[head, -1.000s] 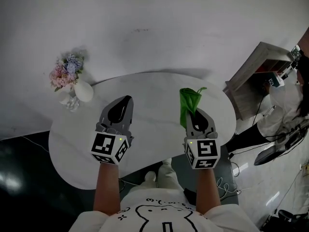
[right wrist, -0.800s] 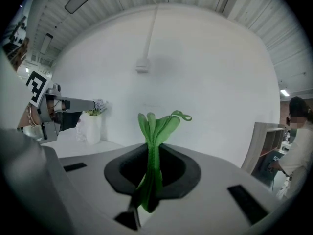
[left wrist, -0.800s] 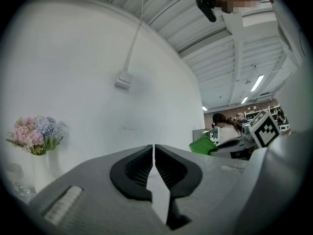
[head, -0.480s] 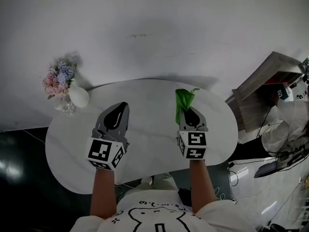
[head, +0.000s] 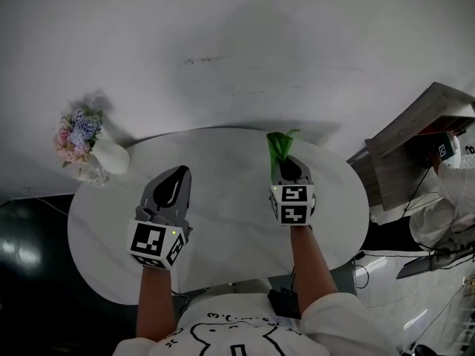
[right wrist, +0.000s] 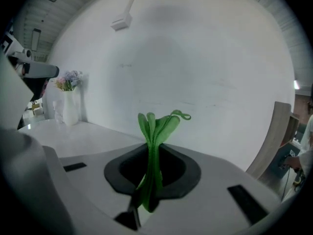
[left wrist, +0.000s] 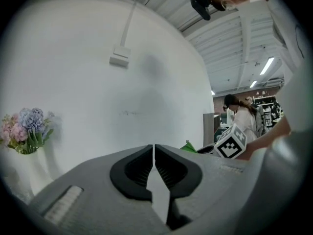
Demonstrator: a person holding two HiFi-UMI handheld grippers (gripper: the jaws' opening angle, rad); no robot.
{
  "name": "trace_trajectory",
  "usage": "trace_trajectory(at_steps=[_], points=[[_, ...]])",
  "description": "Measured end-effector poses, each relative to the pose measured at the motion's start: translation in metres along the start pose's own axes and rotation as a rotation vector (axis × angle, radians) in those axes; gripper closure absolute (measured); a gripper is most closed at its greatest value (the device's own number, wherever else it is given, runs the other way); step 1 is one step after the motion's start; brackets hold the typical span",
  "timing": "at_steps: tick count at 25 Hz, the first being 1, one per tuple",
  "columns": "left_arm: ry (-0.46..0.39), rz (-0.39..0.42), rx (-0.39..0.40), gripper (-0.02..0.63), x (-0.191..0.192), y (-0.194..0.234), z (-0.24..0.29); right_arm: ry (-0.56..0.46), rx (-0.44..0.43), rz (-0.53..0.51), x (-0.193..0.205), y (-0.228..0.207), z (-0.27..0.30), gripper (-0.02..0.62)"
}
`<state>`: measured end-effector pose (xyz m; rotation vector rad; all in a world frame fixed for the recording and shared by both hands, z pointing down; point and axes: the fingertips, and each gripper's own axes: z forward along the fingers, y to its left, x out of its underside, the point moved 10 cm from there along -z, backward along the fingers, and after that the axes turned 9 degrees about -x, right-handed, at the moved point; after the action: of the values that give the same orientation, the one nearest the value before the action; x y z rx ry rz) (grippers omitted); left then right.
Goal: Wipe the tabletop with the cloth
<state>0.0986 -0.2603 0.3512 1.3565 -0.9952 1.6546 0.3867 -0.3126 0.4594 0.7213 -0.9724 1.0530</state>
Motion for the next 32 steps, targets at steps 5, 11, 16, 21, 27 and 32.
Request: trace_trajectory(at_steps=[5, 11, 16, 21, 27, 32], points=[[0.043, 0.011, -0.031, 0.586, 0.007, 0.000, 0.008, 0.072, -0.029, 0.048, 0.020, -0.020, 0.035, 0.552], [0.077, 0.023, -0.053, 0.586, 0.010, 0.001, 0.014, 0.157, -0.047, 0.053, 0.037, -0.037, 0.070, 0.552], [0.101, 0.005, -0.060, 0.586, 0.015, 0.001, 0.018, 0.277, -0.020, -0.003, 0.045, -0.042, 0.086, 0.552], [0.113, 0.023, -0.049, 0.586, 0.017, -0.005, 0.026, 0.321, 0.016, -0.051, 0.048, -0.043, 0.091, 0.554], [0.108, 0.045, -0.007, 0.586, 0.013, -0.018, 0.037, 0.379, 0.093, -0.063, 0.048, -0.046, 0.090, 0.554], [0.099, 0.049, 0.034, 0.586, 0.011, -0.028, 0.042, 0.405, 0.135, 0.006, 0.054, -0.060, 0.079, 0.554]])
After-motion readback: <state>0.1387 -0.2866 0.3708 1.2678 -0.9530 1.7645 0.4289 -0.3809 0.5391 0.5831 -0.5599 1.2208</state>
